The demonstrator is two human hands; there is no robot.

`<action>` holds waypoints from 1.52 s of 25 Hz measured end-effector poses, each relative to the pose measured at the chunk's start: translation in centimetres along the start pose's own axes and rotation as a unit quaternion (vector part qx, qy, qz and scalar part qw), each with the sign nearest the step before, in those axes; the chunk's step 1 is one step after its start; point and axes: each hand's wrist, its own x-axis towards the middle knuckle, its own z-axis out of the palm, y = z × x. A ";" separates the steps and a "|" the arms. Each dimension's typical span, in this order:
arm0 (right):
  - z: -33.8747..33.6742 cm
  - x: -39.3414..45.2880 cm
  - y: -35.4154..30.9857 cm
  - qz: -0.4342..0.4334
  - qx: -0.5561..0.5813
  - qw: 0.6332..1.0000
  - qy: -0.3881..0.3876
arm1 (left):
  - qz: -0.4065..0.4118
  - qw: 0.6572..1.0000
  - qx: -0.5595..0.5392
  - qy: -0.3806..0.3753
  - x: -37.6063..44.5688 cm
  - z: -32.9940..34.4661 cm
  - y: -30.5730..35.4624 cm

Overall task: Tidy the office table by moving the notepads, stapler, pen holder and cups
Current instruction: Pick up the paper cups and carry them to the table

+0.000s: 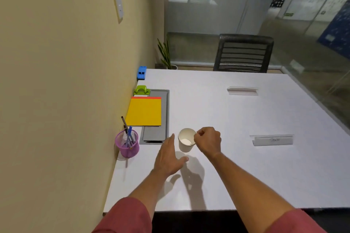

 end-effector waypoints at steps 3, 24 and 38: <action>-3.0 1.5 1.6 0.024 0.013 0.999 0.039 | 0.036 0.999 0.003 -0.021 1.8 1.5 3.1; -15.5 12.8 13.5 0.067 0.078 0.994 0.034 | 0.028 0.984 -0.170 -0.051 9.9 15.9 17.4; -15.9 15.1 14.7 0.104 0.070 0.990 0.067 | 0.057 0.986 -0.141 -0.069 13.3 17.1 18.0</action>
